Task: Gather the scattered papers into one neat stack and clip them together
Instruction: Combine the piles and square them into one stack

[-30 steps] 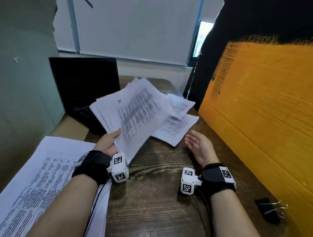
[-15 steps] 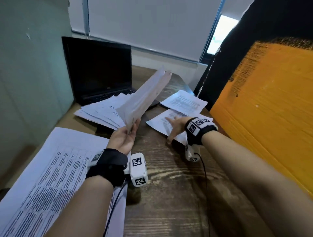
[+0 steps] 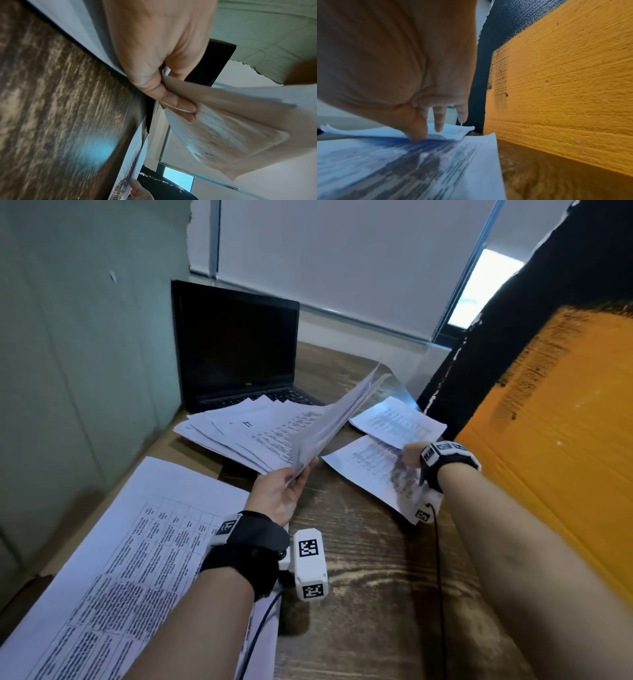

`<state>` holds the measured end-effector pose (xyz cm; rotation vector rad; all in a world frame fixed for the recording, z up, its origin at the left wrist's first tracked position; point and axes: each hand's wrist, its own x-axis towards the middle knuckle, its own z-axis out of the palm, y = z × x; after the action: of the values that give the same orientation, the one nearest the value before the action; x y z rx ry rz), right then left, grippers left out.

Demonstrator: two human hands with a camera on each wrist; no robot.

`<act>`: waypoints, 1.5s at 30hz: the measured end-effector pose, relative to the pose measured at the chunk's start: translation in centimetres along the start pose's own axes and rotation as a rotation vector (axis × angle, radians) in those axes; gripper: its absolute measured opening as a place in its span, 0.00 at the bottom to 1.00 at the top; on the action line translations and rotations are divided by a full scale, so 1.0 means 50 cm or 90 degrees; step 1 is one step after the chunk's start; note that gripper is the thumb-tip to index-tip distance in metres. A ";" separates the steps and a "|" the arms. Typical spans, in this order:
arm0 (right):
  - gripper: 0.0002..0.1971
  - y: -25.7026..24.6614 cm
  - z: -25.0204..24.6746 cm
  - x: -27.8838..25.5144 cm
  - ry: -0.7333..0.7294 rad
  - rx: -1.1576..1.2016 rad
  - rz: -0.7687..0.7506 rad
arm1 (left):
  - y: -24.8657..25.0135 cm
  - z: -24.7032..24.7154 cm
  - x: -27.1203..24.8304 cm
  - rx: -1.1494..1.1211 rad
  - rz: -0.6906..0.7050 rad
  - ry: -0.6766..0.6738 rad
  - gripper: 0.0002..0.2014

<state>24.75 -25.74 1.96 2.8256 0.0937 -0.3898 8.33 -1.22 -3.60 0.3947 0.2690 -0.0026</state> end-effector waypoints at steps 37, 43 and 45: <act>0.38 0.070 0.041 -0.406 0.405 0.542 -0.246 | -0.025 0.006 -0.025 0.588 -0.096 -0.042 0.22; 0.26 0.029 0.123 -0.417 -0.126 0.469 -0.352 | -0.040 0.001 -0.015 0.541 -0.094 -0.042 0.16; 0.33 0.036 0.153 -0.404 -0.086 0.656 -0.297 | -0.041 -0.002 -0.009 0.539 -0.104 -0.031 0.23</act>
<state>3.57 -30.18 0.92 3.7457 0.7189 -0.9557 7.75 -3.09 -4.36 1.2115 0.2423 -0.2938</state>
